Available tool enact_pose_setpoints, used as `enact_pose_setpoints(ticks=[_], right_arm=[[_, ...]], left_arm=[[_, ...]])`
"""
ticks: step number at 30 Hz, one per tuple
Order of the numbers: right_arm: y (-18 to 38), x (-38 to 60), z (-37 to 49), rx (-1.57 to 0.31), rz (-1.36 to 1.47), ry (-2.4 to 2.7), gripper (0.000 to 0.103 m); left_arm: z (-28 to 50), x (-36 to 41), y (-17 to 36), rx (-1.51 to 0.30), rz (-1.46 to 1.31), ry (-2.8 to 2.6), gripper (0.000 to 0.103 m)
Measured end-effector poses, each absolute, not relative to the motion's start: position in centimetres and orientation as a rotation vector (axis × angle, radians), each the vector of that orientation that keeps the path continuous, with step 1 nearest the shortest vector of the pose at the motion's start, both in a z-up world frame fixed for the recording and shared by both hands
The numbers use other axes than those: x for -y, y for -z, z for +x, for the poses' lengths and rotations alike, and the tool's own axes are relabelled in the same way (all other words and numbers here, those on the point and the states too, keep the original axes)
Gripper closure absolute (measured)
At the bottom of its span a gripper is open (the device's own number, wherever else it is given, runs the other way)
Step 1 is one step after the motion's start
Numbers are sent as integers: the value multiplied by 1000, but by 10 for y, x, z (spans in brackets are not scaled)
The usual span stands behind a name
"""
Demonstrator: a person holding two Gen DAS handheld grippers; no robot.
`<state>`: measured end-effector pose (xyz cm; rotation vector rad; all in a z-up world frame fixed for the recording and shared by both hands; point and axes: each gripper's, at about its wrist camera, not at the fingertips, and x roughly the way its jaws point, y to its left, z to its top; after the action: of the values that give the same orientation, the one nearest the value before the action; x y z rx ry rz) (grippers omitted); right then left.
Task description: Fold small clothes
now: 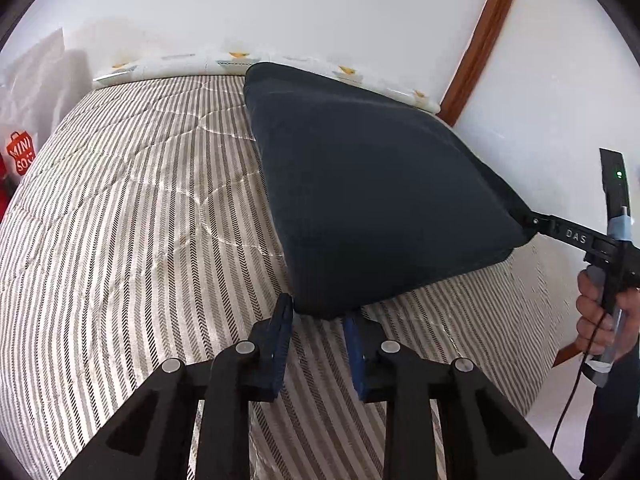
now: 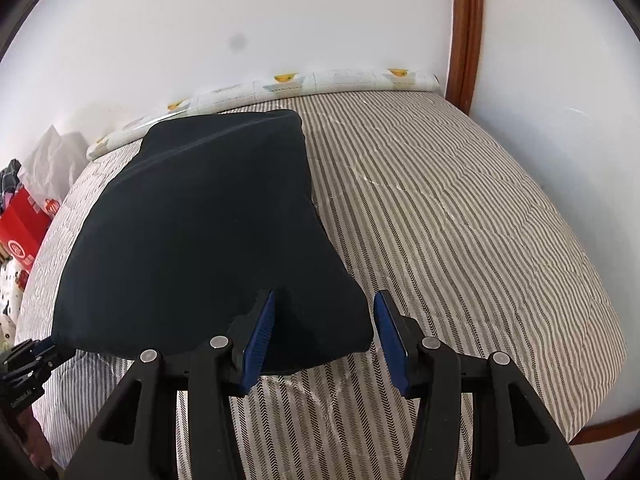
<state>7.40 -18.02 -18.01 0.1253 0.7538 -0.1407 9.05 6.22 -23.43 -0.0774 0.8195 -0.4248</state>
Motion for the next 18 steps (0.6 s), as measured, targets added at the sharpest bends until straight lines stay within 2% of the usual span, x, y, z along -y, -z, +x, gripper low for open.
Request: enact_pose_setpoints(ticks=[10, 12, 14, 18], right_arm=[[167, 175, 64, -736, 110, 134, 53], [160, 176, 61, -720, 109, 137, 53], [150, 177, 54, -701, 109, 146, 50], [127, 177, 28, -656, 110, 142, 41]], left_arm=[[71, -72, 205, -762, -120, 372, 77], [68, -72, 197, -746, -131, 362, 62], [62, -71, 187, -721, -139, 344, 53], [46, -66, 166, -675, -122, 322, 49]])
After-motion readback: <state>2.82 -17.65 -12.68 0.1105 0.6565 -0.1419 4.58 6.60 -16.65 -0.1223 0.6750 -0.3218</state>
